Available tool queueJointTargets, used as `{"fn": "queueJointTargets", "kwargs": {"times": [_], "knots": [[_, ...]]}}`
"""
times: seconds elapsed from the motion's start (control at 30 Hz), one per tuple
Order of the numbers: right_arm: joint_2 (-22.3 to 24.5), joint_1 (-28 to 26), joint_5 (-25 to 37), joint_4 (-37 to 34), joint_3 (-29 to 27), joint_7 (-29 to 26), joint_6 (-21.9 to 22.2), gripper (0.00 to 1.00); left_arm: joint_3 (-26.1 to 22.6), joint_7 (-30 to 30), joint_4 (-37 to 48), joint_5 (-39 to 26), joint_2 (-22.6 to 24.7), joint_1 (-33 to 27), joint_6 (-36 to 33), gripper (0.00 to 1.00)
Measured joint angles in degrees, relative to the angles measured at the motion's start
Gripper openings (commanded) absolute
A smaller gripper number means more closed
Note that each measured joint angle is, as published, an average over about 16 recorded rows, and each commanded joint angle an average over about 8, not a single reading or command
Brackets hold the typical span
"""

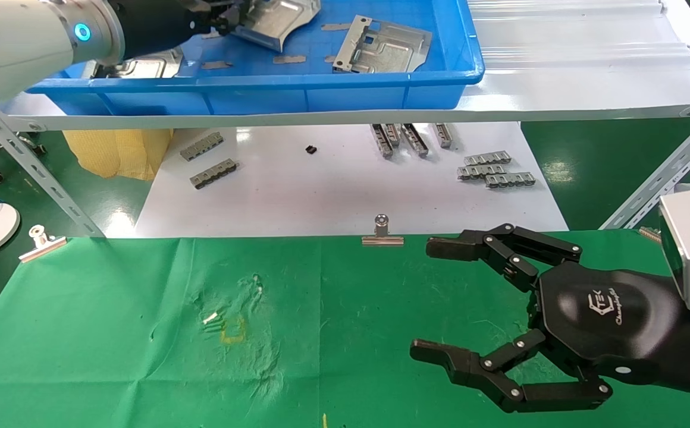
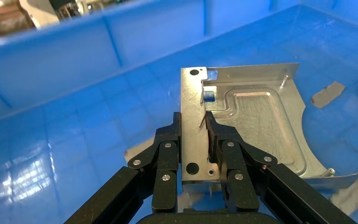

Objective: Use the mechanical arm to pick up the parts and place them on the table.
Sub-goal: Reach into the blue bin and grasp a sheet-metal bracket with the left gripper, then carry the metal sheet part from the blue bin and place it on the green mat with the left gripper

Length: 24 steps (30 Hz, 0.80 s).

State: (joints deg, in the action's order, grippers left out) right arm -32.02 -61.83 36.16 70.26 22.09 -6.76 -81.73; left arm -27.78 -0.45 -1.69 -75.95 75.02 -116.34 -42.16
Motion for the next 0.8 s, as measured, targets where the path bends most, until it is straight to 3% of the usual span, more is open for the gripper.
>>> {"fn": "queueJointTargets", "kwargs": {"times": [0.27,0.8], "knots": [[0.0,0.0,0.0,0.0,0.0,0.0,0.0,1.0,1.4,3.5,-2.4,2.3,-3.2,-0.8,-9.6,0.0],[0.0,0.0,0.0,0.0,0.0,0.0,0.0,1.0,2.2,14.4,-6.0,5.1,-14.6,0.2,-42.3,0.0]]}}
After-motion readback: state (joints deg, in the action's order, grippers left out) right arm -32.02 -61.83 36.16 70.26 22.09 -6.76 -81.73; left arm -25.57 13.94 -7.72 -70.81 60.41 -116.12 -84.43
